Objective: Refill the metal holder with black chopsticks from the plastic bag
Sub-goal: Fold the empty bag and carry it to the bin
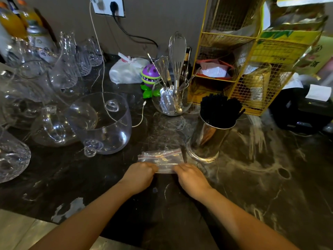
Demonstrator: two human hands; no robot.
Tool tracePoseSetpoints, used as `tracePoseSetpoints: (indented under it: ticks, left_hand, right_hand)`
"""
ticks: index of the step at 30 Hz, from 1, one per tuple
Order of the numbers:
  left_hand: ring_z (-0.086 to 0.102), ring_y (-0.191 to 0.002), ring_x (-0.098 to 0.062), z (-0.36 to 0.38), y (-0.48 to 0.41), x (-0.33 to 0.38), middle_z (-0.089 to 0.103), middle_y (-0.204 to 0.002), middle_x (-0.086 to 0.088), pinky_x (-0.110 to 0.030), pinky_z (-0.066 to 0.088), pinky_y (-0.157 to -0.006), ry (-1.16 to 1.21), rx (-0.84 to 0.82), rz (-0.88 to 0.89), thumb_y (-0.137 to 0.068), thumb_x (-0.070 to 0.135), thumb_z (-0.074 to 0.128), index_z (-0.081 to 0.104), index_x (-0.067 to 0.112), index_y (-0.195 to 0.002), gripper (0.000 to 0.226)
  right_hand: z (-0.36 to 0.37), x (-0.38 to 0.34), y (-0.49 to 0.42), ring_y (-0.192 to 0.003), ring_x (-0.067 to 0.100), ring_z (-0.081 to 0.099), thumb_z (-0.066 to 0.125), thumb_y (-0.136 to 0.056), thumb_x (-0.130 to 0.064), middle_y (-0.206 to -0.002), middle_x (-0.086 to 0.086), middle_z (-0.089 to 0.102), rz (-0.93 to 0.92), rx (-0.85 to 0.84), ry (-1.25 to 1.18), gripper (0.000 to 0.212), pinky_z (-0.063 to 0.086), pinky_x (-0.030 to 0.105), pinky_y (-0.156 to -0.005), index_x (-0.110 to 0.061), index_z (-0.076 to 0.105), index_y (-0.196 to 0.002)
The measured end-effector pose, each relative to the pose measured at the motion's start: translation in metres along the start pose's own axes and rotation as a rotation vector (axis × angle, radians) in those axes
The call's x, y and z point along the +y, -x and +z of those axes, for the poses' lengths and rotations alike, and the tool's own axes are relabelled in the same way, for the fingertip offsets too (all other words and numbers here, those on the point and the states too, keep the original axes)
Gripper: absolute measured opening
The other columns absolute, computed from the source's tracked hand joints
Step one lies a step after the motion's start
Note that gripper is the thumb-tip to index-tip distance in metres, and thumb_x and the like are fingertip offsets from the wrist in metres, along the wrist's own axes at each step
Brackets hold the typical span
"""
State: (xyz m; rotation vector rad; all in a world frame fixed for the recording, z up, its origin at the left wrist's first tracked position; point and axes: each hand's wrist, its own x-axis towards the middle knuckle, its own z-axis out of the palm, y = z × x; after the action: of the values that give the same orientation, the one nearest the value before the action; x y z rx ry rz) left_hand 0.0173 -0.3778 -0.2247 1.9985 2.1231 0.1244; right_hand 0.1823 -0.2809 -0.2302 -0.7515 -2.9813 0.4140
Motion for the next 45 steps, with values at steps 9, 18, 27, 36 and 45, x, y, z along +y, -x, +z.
tracePoseSetpoints:
  ticks: [9, 18, 27, 36, 45]
  left_hand:
    - [0.061, -0.088, -0.022, -0.024, -0.003, -0.010, 0.067, -0.096, -0.014, -0.041, 0.049, -0.085, 0.401, -0.092, -0.104, -0.088, 0.018, 0.049, 0.062, 0.012, -0.091, 0.015]
    - [0.056, -0.066, -0.011, -0.025, -0.003, -0.013, 0.058, -0.079, -0.004, -0.032, 0.050, -0.073, 0.537, -0.110, -0.239, -0.085, 0.021, 0.055, 0.061, 0.017, -0.069, 0.017]
    - [0.059, -0.084, -0.022, -0.026, -0.016, -0.016, 0.065, -0.094, -0.009, -0.036, 0.048, -0.078, 0.270, -0.123, -0.308, -0.073, 0.026, 0.066, 0.055, 0.021, -0.096, 0.026]
    - [0.045, -0.099, -0.015, -0.027, -0.030, -0.023, 0.053, -0.106, -0.001, -0.027, 0.036, -0.082, 0.145, -0.228, -0.097, -0.073, 0.024, 0.067, 0.055, 0.022, -0.109, 0.038]
    - [0.051, -0.068, -0.009, -0.034, -0.044, -0.015, 0.053, -0.069, 0.009, -0.021, 0.039, -0.063, 0.212, -0.342, 0.044, -0.073, 0.012, 0.065, 0.062, 0.021, -0.088, 0.018]
  right_hand:
    - [-0.012, 0.004, -0.009, -0.078, 0.017, 0.060, 0.056, -0.085, -0.017, -0.080, 0.003, 0.062, 0.291, 0.023, -0.438, 0.005, 0.044, 0.025, -0.067, -0.015, 0.059, -0.088]
    - [-0.015, 0.002, -0.016, -0.067, 0.015, 0.052, 0.063, -0.081, -0.015, -0.064, -0.004, 0.052, 0.364, -0.065, -0.519, 0.025, 0.038, 0.018, -0.056, -0.023, 0.048, -0.061]
    - [-0.012, 0.002, -0.026, -0.092, 0.023, 0.052, 0.066, -0.077, -0.015, -0.104, 0.011, 0.052, 0.400, -0.034, -0.421, 0.027, 0.040, 0.027, -0.075, -0.012, 0.054, -0.101]
    - [-0.009, 0.001, -0.025, -0.103, 0.023, 0.055, 0.064, -0.079, -0.028, -0.114, 0.010, 0.059, 0.452, -0.097, -0.316, 0.029, 0.042, 0.031, -0.082, -0.012, 0.059, -0.104]
    - [-0.017, -0.005, -0.004, -0.083, 0.016, 0.048, 0.063, -0.079, -0.014, -0.086, 0.004, 0.051, 0.345, 0.032, -0.444, 0.009, 0.039, 0.028, -0.074, -0.007, 0.061, -0.085]
